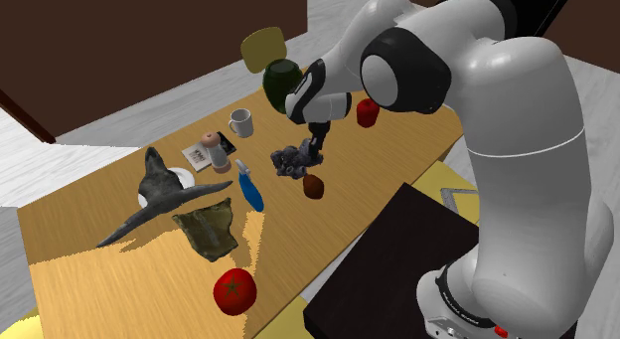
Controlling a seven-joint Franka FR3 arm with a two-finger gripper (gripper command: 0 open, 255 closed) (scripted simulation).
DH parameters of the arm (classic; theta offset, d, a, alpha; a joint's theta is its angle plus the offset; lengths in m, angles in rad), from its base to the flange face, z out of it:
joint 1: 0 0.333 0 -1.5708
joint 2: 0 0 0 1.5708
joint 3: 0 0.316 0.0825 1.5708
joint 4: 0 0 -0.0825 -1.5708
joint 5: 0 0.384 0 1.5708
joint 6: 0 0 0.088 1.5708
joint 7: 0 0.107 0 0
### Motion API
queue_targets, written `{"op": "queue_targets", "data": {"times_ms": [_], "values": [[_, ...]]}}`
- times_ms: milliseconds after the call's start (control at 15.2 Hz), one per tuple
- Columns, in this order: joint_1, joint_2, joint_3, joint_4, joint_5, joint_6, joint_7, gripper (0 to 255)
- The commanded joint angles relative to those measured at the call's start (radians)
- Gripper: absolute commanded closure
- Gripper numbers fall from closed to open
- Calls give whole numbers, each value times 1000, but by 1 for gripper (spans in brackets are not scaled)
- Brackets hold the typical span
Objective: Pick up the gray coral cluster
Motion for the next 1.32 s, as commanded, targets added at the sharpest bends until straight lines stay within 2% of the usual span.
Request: {"op": "queue_targets", "data": {"times_ms": [0, 396, 1254], "values": [[0, 1, 1, 0, 0, 1, 0, 255], [0, 3, 1, 1, 1, 2, -1, 255], [29, -142, -41, -37, -49, -103, 41, 255]]}}
